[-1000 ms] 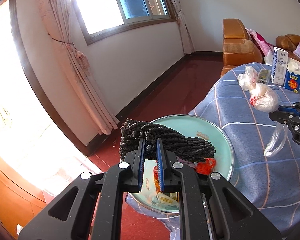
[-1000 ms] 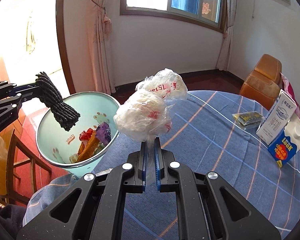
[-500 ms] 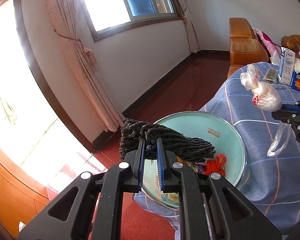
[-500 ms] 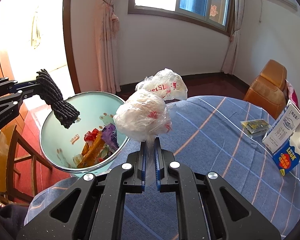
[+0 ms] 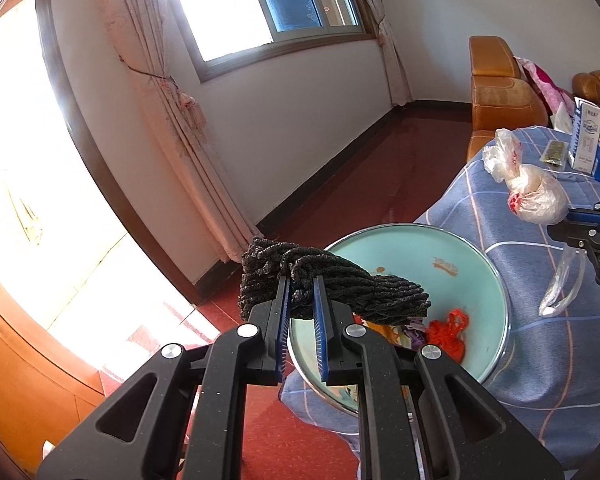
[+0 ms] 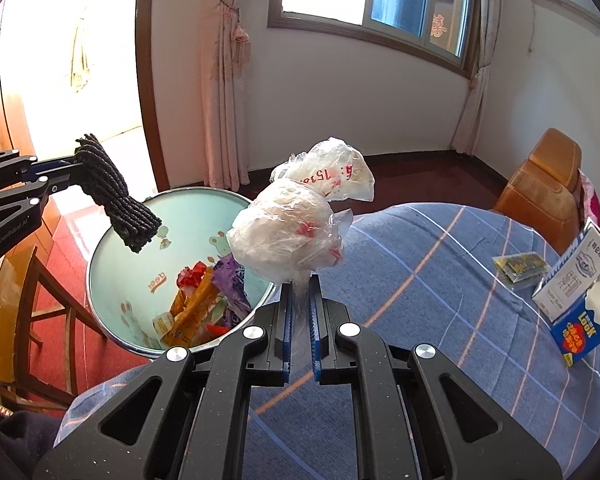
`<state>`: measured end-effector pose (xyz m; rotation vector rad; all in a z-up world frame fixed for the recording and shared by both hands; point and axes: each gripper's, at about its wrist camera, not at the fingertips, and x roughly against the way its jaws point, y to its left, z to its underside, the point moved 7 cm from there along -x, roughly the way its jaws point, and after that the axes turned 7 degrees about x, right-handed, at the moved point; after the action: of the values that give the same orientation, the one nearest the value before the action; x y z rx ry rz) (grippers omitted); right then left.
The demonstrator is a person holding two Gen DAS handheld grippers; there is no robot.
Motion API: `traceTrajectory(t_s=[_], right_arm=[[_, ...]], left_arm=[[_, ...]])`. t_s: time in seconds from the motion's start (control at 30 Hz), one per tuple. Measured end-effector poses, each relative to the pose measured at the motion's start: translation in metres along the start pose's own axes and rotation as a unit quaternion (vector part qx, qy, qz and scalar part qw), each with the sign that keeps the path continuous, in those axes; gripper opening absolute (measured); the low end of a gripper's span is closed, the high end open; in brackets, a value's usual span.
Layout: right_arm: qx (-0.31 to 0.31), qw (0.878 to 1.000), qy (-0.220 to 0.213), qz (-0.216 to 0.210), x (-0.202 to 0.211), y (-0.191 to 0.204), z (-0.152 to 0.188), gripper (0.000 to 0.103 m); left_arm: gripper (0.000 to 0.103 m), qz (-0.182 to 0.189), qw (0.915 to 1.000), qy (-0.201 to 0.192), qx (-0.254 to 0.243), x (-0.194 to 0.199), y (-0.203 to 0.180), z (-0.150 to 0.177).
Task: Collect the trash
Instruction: 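Hold scrubber over bucket with left tool while right tool holds white bag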
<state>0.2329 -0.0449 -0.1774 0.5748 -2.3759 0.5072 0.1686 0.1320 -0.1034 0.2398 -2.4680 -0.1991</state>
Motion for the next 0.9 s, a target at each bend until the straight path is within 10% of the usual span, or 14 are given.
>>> traceTrajectory(t_s=[0.9], right_arm=[[0.023,1.000,0.001,-0.014,-0.014,0.019,-0.019,0.008]], left_arm=[[0.011,-0.030,0.9994,0.008,0.014,-0.011,0.014,0.003]])
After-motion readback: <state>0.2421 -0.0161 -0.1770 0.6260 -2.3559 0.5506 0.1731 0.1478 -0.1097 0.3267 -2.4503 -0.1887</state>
